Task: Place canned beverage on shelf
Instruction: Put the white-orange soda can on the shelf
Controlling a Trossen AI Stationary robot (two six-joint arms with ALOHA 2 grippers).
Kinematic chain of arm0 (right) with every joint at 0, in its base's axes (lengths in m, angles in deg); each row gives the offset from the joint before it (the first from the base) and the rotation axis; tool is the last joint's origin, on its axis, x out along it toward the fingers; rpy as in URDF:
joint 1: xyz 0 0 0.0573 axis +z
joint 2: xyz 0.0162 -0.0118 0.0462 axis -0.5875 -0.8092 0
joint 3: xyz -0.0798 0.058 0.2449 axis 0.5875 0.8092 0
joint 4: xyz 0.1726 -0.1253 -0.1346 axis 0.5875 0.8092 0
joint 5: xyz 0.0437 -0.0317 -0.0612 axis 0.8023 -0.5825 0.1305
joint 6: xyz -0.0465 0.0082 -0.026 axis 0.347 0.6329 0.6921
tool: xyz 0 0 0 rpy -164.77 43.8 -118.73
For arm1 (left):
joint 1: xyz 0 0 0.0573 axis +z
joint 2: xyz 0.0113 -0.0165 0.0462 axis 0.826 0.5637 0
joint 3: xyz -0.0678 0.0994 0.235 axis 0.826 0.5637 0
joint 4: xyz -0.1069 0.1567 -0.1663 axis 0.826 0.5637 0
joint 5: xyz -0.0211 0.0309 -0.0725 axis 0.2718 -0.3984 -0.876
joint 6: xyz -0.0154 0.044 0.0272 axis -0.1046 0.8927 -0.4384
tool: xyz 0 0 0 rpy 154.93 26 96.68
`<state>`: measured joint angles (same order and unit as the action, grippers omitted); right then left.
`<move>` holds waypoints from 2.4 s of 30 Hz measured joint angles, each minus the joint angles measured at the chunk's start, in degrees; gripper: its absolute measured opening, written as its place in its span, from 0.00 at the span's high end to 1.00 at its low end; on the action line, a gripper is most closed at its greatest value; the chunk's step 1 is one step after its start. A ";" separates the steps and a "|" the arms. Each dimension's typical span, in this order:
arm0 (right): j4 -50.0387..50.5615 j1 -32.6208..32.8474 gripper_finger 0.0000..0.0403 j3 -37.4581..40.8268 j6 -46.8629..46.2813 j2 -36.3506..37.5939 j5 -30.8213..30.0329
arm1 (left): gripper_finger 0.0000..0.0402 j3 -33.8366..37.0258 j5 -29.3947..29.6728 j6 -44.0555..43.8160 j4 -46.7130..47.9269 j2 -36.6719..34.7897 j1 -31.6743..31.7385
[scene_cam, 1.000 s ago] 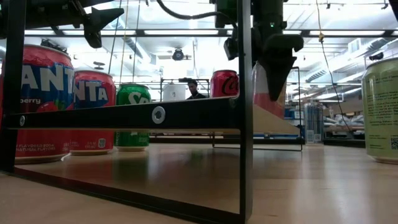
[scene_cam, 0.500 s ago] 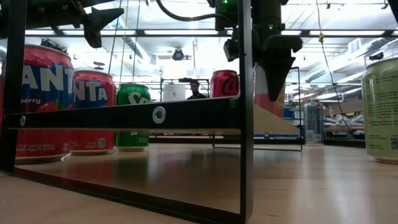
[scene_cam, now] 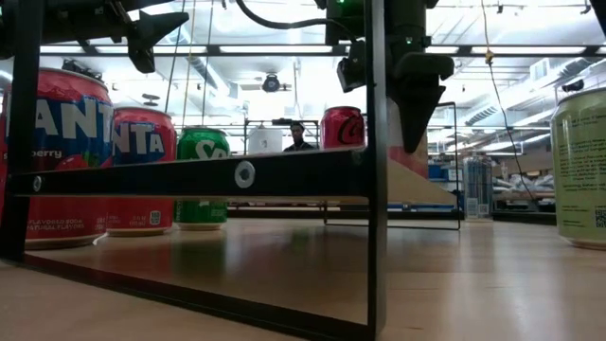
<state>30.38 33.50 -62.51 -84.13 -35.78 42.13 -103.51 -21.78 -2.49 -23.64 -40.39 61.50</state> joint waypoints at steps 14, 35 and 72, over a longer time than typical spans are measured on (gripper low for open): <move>2.93 0.09 0.07 -1.26 0.02 -0.11 -1.83 | 0.56 0.00 0.02 -0.02 0.02 0.00 0.02; 4.65 0.96 0.07 -3.56 -0.02 -0.22 -2.76 | 0.56 0.00 0.04 -0.31 0.00 0.00 0.01; 6.16 1.66 0.11 -6.32 1.89 -0.04 -4.04 | 0.56 0.00 0.07 -0.22 -0.02 0.00 0.02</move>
<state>36.53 35.16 -68.82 -82.24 -35.82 38.09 -103.51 -21.72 -2.71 -23.67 -40.39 61.51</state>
